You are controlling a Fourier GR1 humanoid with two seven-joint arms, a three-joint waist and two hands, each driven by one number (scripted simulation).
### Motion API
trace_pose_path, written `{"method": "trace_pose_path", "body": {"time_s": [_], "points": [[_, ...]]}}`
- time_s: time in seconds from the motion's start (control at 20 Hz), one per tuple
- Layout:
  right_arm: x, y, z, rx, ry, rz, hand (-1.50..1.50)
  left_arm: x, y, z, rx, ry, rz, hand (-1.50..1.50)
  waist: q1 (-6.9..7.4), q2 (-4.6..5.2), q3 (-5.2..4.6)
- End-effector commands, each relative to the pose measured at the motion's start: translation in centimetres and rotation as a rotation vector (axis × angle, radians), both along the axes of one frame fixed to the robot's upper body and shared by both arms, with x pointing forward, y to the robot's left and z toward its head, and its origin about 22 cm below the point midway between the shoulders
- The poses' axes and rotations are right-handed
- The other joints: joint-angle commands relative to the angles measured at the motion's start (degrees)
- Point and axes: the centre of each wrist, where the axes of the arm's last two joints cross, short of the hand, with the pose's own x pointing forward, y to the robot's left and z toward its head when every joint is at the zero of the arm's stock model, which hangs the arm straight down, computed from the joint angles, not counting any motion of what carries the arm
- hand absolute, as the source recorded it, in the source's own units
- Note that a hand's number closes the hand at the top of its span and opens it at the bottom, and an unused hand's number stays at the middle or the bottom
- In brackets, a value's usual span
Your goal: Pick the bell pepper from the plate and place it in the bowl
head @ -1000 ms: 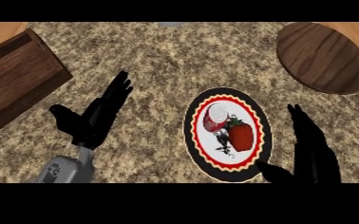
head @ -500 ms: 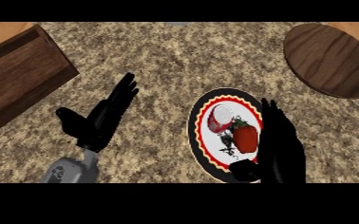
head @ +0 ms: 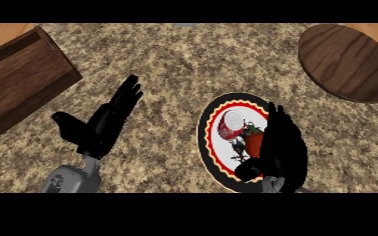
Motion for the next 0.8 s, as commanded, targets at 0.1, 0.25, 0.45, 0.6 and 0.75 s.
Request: {"method": "trace_pose_path", "body": {"time_s": [0.1, 0.25, 0.45, 0.6, 0.75], "points": [[2.5, -0.3, 0.0, -0.076, 0.220, -0.189, -1.50, -0.9, -0.9, -0.5, -0.017, -0.011, -0.005, 0.00, 0.26, 0.02, 0.07], [1.8, -0.1, 0.2, -0.080, 0.236, -0.171, -1.50, -0.2, 0.1, 0.3, 0.003, 0.006, 0.012, 0.00, -0.38, -0.11, 0.08], [2.1, 0.7, -1.0, -0.096, 0.244, -0.144, -1.50, 0.1, 0.2, 0.9, 0.001, 0.003, -0.012, 0.00, -0.29, -0.10, 0.11], [2.9, 0.7, -0.7, -0.095, 0.245, -0.158, -1.50, -0.5, 0.4, 0.5, 0.002, -0.011, -0.001, 0.00, 0.07, -0.15, 0.11], [2.1, 0.8, -1.9, -0.097, 0.252, -0.160, -1.50, -0.1, 0.4, -0.3, -0.006, 0.007, 0.020, 0.00, -0.42, -0.11, 0.11]]}}
